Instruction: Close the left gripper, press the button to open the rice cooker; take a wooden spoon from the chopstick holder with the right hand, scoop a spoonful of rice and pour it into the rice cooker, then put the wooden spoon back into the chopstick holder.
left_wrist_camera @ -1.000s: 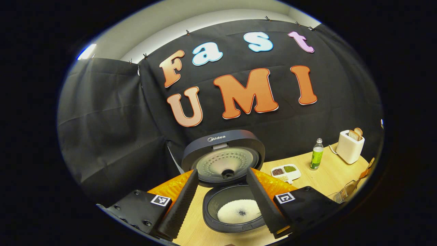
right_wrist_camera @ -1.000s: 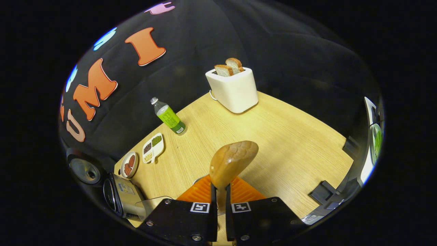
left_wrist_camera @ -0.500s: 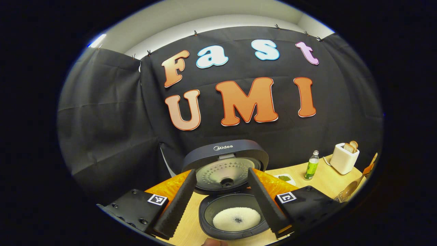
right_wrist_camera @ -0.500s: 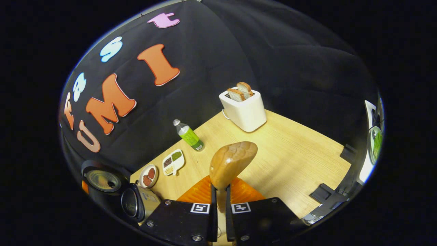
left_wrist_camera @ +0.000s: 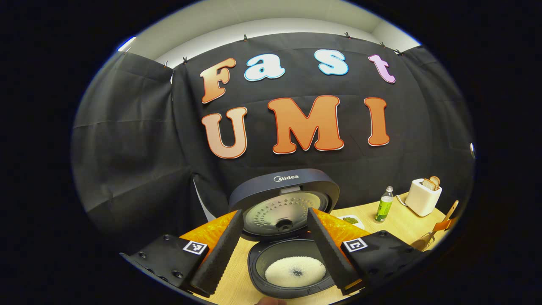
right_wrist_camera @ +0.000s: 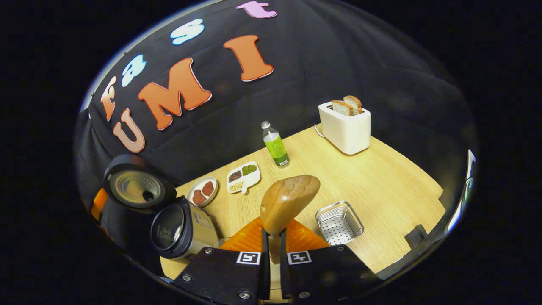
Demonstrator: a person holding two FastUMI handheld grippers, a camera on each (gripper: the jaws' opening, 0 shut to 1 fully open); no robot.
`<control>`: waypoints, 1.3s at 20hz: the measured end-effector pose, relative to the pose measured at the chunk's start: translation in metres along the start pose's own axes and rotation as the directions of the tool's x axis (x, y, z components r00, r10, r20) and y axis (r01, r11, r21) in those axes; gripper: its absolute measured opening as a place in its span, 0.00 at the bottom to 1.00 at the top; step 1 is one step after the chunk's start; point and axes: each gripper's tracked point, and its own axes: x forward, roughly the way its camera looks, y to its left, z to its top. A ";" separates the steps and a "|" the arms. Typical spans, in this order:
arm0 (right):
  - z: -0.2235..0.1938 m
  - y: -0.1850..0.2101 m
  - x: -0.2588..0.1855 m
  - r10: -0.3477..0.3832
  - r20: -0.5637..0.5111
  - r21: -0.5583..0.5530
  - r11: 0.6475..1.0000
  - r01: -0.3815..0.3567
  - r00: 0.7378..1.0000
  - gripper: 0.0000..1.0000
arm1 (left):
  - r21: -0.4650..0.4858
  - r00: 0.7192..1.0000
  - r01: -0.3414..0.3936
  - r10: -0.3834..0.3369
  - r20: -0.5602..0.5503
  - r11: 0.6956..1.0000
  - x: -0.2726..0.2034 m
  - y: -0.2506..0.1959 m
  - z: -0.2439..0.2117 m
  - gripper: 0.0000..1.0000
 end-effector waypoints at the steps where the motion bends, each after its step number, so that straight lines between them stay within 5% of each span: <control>1: -0.006 -0.001 0.003 -0.021 -0.001 -0.029 0.999 0.021 1.000 0.09 | 0.003 1.000 0.001 -0.001 -0.001 1.000 0.000 0.001 -0.001 1.00; 4: -0.011 -0.007 0.011 -0.100 0.049 -0.127 0.986 0.105 0.994 0.09 | 0.019 1.000 0.009 -0.009 -0.004 1.000 0.000 0.008 -0.005 0.94; 12: -0.044 -0.006 0.019 -0.198 0.152 -0.264 0.936 0.233 0.968 0.08 | 0.024 0.999 0.026 -0.026 -0.020 0.999 0.005 0.015 -0.016 1.00; 13: -0.049 -0.007 0.020 -0.205 0.167 -0.268 0.932 0.244 0.964 0.07 | 0.030 0.999 0.028 -0.027 -0.021 0.999 0.005 0.017 -0.017 0.94; 18: -0.064 0.005 0.020 -0.195 0.235 -0.371 0.887 0.274 0.952 0.07 | 0.047 0.998 0.049 -0.047 -0.038 0.998 0.009 0.018 -0.023 1.00; 26: -0.086 0.010 0.028 -0.191 0.179 -0.261 0.937 0.234 0.965 0.07 | 0.070 0.997 0.074 -0.072 -0.034 0.995 0.015 0.011 -0.021 1.00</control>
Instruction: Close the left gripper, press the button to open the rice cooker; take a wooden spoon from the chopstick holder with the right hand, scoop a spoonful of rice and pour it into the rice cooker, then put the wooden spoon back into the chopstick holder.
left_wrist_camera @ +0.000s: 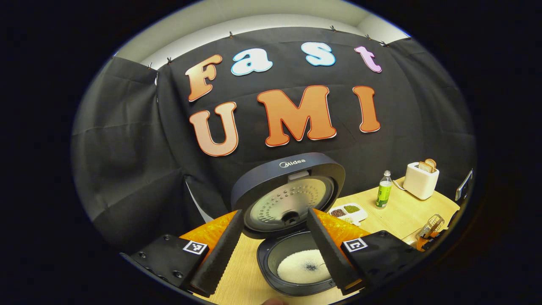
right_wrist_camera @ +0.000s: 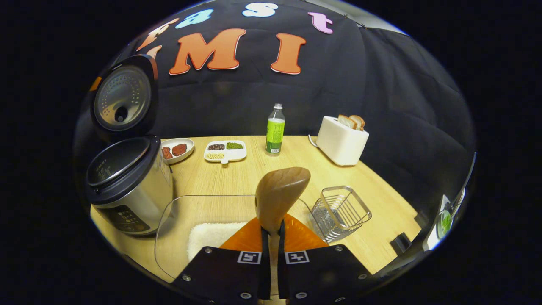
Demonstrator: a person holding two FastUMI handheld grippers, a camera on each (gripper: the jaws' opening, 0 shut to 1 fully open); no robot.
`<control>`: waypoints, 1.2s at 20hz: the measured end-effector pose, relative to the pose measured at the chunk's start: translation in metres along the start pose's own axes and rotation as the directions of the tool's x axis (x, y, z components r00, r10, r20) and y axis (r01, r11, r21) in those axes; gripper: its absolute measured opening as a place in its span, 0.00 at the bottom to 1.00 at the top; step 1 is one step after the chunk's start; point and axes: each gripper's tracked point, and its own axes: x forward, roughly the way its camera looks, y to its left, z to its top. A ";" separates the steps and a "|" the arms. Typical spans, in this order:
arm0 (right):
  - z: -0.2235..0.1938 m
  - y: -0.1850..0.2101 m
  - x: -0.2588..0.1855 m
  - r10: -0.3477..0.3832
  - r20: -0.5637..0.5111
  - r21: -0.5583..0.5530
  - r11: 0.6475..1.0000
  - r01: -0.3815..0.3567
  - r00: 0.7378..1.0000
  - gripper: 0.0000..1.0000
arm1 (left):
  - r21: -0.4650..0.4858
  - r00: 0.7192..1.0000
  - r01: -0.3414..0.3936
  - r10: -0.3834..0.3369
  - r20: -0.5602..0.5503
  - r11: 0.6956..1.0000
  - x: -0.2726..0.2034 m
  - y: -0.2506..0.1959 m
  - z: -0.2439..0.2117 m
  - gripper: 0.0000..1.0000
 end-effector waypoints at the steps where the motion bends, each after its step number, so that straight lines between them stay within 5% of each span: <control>1: -0.003 -0.001 0.002 0.008 -0.014 0.023 1.000 -0.008 1.000 0.06 | -0.002 1.000 -0.002 0.002 -0.002 1.000 0.001 0.001 0.000 1.00; 6: -0.002 0.002 0.003 0.034 -0.055 0.128 0.991 -0.027 0.998 0.06 | -0.009 1.000 -0.015 0.015 -0.025 1.000 0.000 0.007 -0.009 1.00; 10: -0.003 0.030 -0.005 0.139 -0.079 0.215 0.969 -0.119 0.987 0.06 | -0.009 0.999 -0.021 0.021 -0.034 1.000 0.001 0.012 -0.014 1.00; 14: -0.011 0.050 -0.009 0.255 -0.151 0.383 0.906 -0.182 0.955 0.06 | 0.003 0.999 -0.011 0.011 -0.034 1.000 0.002 0.010 -0.014 1.00; 15: -0.011 0.050 -0.007 0.271 -0.160 0.420 0.889 -0.183 0.949 0.06 | 0.005 0.999 -0.010 0.010 -0.032 1.000 0.002 0.011 -0.013 0.94; 18: -0.015 0.054 -0.005 0.324 -0.195 0.490 0.850 -0.194 0.926 0.06 | 0.005 0.999 -0.011 0.011 -0.032 1.000 0.003 0.014 -0.014 1.00; 24: -0.016 0.068 -0.009 0.406 -0.213 0.508 0.823 -0.254 0.889 0.06 | 0.000 0.998 -0.027 0.027 -0.048 1.000 0.000 0.019 -0.017 1.00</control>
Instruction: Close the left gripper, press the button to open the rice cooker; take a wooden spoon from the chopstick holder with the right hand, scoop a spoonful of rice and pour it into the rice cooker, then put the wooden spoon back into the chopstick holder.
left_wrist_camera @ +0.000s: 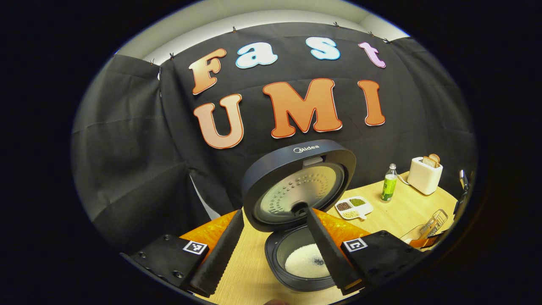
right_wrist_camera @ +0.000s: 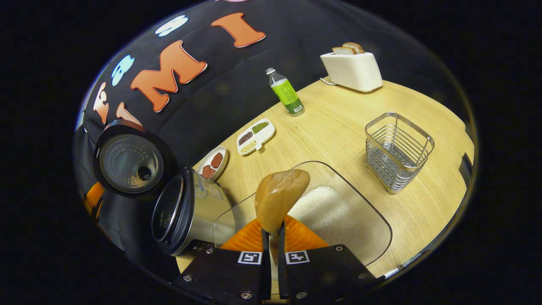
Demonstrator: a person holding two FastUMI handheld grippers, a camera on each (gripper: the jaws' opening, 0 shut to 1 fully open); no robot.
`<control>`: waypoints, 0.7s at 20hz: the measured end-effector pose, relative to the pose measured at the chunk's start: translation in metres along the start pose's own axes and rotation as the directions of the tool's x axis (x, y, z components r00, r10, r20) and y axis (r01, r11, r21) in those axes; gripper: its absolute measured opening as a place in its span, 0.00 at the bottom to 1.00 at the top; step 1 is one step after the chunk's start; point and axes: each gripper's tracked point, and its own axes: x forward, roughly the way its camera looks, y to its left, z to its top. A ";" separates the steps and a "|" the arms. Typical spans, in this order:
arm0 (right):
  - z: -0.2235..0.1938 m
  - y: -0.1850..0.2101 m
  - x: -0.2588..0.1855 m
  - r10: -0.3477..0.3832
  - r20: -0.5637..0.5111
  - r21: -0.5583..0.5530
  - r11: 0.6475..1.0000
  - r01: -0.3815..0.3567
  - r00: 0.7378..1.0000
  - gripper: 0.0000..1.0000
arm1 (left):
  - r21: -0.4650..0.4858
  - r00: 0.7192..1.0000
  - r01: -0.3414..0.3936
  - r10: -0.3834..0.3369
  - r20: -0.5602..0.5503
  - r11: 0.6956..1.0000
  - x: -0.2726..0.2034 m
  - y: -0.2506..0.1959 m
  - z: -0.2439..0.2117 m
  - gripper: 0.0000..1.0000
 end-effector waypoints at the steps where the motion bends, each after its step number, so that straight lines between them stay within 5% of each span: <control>1: -0.002 0.003 0.000 0.017 -0.014 0.000 1.000 -0.017 1.000 0.06 | 0.000 1.000 -0.003 0.003 0.000 1.000 0.001 0.001 0.001 1.00; 2: -0.002 0.006 0.001 0.038 -0.027 0.005 0.999 -0.038 0.999 0.06 | 0.001 1.000 -0.006 0.006 -0.001 1.000 -0.001 0.002 0.000 0.94; 14: -0.005 0.007 0.012 0.259 -0.148 0.305 0.930 -0.205 0.955 0.06 | 0.010 0.999 -0.033 0.033 -0.010 0.999 -0.004 0.001 0.004 1.00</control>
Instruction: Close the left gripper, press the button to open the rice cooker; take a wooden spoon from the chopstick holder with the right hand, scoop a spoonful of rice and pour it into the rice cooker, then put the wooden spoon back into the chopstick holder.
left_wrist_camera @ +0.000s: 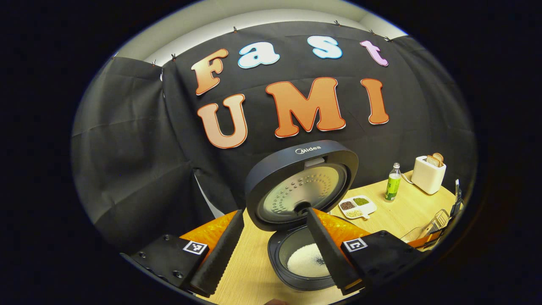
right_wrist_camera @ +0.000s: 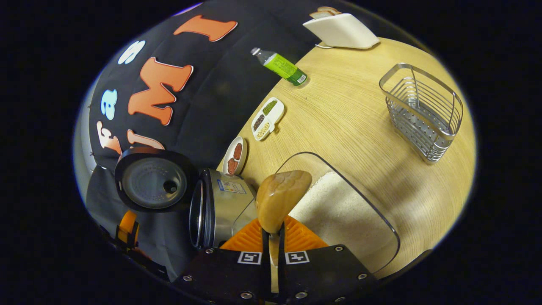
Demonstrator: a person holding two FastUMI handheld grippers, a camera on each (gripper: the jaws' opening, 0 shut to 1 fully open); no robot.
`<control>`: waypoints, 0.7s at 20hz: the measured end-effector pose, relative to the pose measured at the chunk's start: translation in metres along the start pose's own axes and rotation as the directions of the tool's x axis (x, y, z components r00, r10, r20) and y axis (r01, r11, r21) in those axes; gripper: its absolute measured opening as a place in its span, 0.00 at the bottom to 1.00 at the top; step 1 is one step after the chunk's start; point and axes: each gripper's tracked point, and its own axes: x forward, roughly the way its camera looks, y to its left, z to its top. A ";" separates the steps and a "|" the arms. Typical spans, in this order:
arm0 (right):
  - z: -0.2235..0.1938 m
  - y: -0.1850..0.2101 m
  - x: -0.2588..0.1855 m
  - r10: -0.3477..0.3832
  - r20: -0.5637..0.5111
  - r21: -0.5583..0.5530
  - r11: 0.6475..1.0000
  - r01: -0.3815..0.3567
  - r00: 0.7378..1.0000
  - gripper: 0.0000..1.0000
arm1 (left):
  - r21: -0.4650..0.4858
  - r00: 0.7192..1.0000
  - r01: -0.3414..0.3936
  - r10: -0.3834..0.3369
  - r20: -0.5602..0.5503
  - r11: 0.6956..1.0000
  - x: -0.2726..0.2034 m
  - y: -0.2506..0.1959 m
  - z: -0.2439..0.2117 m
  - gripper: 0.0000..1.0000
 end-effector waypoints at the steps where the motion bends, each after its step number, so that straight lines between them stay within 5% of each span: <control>1: 0.003 0.000 -0.004 0.022 -0.003 0.029 0.999 -0.022 1.000 0.06 | 0.000 1.000 -0.003 0.003 0.001 1.000 0.000 -0.001 0.002 1.00; 6: 0.032 -0.003 -0.022 0.101 0.005 0.144 0.984 -0.100 0.995 0.06 | -0.011 1.000 -0.025 0.026 0.009 1.000 -0.004 -0.005 0.009 1.00; 7: 0.039 -0.002 -0.028 0.119 0.010 0.161 0.980 -0.119 0.993 0.06 | -0.014 0.999 -0.030 0.030 0.014 0.999 -0.004 -0.007 0.011 0.94; 8: 0.047 0.000 -0.033 0.139 0.020 0.177 0.974 -0.140 0.990 0.06 | -0.018 0.999 -0.032 0.032 0.016 0.999 -0.004 -0.010 0.013 1.00; 9: 0.053 0.002 -0.039 0.158 0.024 0.192 0.968 -0.160 0.987 0.06 | -0.025 0.999 -0.036 0.037 0.020 0.999 -0.006 -0.011 0.015 0.94; 11: 0.066 0.010 -0.048 0.205 0.030 0.231 0.951 -0.206 0.978 0.06 | -0.028 0.999 -0.044 0.044 0.026 0.999 -0.008 -0.014 0.017 1.00; 13: 0.076 0.019 -0.055 0.253 0.034 0.273 0.928 -0.253 0.967 0.06 | -0.039 0.998 -0.052 0.054 0.037 0.998 -0.009 -0.016 0.021 0.94; 14: 0.081 0.023 -0.057 0.275 0.042 0.292 0.916 -0.275 0.961 0.06 | -0.044 0.997 -0.057 0.059 0.042 0.997 -0.012 -0.016 0.022 1.00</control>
